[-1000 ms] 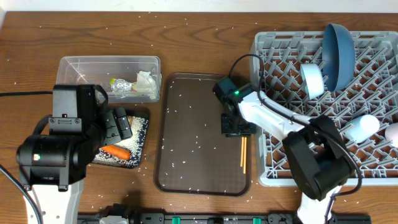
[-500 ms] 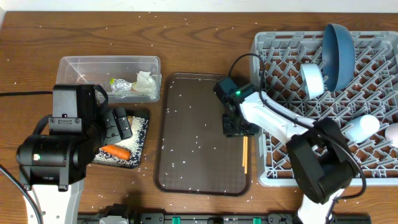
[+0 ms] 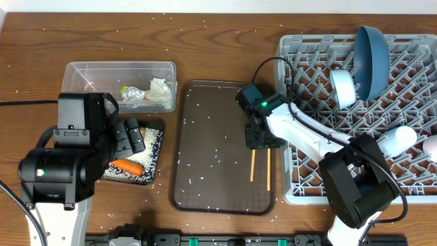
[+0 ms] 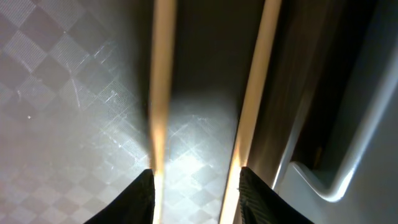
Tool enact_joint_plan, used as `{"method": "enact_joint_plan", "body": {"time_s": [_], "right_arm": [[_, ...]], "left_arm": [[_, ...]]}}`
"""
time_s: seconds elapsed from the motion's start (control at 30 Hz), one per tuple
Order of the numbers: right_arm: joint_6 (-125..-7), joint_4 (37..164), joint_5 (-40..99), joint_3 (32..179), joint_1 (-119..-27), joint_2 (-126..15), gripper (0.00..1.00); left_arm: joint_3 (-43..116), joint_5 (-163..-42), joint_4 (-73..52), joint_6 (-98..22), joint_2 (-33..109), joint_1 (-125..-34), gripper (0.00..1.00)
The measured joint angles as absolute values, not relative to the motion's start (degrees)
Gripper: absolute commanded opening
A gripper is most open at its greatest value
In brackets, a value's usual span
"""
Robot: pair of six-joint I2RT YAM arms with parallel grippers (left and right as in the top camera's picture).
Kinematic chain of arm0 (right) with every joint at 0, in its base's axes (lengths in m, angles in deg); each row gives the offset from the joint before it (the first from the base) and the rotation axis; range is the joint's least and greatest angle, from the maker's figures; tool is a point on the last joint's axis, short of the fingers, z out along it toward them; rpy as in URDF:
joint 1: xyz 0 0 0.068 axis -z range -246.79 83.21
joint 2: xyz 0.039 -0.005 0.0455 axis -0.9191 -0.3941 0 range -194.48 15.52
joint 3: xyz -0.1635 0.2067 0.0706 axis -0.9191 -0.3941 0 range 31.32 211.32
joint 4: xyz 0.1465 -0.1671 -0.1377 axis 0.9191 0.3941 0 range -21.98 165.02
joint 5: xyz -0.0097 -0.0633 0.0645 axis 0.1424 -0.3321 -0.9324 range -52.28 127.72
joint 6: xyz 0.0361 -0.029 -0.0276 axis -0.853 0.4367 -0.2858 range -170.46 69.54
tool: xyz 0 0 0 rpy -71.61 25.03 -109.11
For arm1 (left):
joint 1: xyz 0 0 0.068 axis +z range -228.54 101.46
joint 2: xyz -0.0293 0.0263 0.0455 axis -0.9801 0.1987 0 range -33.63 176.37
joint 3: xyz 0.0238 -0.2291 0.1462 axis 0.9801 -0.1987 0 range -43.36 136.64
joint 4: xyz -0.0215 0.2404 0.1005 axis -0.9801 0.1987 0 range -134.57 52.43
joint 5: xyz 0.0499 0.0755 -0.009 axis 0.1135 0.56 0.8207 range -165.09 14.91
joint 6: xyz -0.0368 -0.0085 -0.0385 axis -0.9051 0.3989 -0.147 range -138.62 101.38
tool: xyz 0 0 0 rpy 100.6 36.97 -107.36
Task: Sort waste into correct bins and load items into the dishwasher rack
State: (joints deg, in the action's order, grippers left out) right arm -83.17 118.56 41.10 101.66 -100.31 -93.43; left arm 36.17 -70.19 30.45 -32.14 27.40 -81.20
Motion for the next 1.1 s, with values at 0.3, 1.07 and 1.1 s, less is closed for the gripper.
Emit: {"method": "enact_joint_plan", "body": {"time_s": [0.3, 1.07, 1.1], "right_arm": [[-81.5, 112.3, 39.6, 98.5, -101.5, -93.3, 0.36], [-72.8, 119.3, 39.0, 103.0, -102.0, -86.8, 0.01], [-72.0, 119.7, 38.9, 104.0, -101.9, -84.3, 0.01]], "left_arm": [[36.2, -70.2, 30.5, -32.1, 27.4, -81.2, 0.98], [36.2, -70.2, 30.5, -32.1, 27.4, -81.2, 0.98], [36.2, -70.2, 30.5, -32.1, 27.4, -81.2, 0.98]]}}
